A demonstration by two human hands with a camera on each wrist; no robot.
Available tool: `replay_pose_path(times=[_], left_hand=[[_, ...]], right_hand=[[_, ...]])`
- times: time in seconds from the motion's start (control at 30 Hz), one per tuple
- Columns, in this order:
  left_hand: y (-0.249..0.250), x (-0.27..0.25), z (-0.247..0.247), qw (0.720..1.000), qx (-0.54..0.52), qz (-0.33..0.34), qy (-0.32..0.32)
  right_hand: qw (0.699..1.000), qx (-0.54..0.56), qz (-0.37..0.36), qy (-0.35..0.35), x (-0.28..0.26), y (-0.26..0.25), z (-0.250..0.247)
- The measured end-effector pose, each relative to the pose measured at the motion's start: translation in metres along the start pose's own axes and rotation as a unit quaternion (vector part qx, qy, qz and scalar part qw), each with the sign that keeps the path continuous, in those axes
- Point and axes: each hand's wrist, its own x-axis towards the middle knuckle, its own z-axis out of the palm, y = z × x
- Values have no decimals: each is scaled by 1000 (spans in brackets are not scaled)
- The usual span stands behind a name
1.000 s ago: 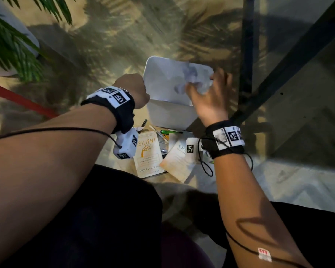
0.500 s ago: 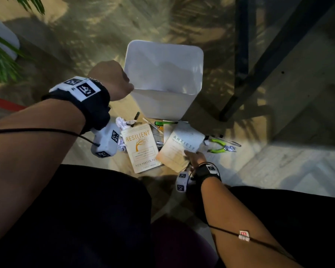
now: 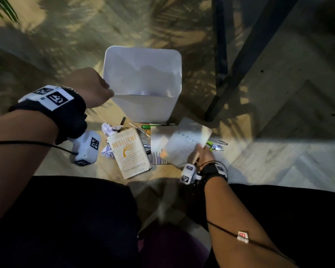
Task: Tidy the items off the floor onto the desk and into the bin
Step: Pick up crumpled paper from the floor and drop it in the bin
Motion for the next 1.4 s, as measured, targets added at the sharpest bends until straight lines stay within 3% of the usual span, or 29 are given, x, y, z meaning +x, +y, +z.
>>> replay_pose_path(times=[0.1,0.23,0.37,0.47,0.53,0.6,0.67,0.8,0.9,1.17,1.27,1.4], left_hand=[[1,-2,-2,1000,-7,1,-5],[4,-6,-6,1000,-4,4,-14],[4,-7,-6,1000,-12,0,-22],[5,-8,-7,1000,-16,3,-21],[7,-8,-7,1000,-15,0,-20],[6,-8,-7,1000,-15,-2,-23],[4,-8,-6,1000,-16,-1,-26],[3,-5,-5,1000,-11,0,-27],[3,-4,-4,1000,-6,2,-27],[5,-5,-5,1000,1,-1,-29],[5,-5,-5,1000,-1,-3,-30],[5,-4,-6,999,-13,-7,-29]], right_hand=[[999,2,15,52,13,-5,-47],[978,-171,12,120,22,-22,-78],[965,-198,-9,170,11,-32,-62],[946,-193,-112,234,0,-29,-22],[955,-213,-123,165,-3,-20,10],[967,-240,-74,36,-3,-2,41],[960,-274,-17,-63,-4,10,63],[962,-257,33,-89,0,16,74],[961,-254,4,-113,0,18,73],[993,-107,-26,-32,20,29,22],[988,-144,-45,28,56,36,3],[977,-181,-33,109,29,1,6]])
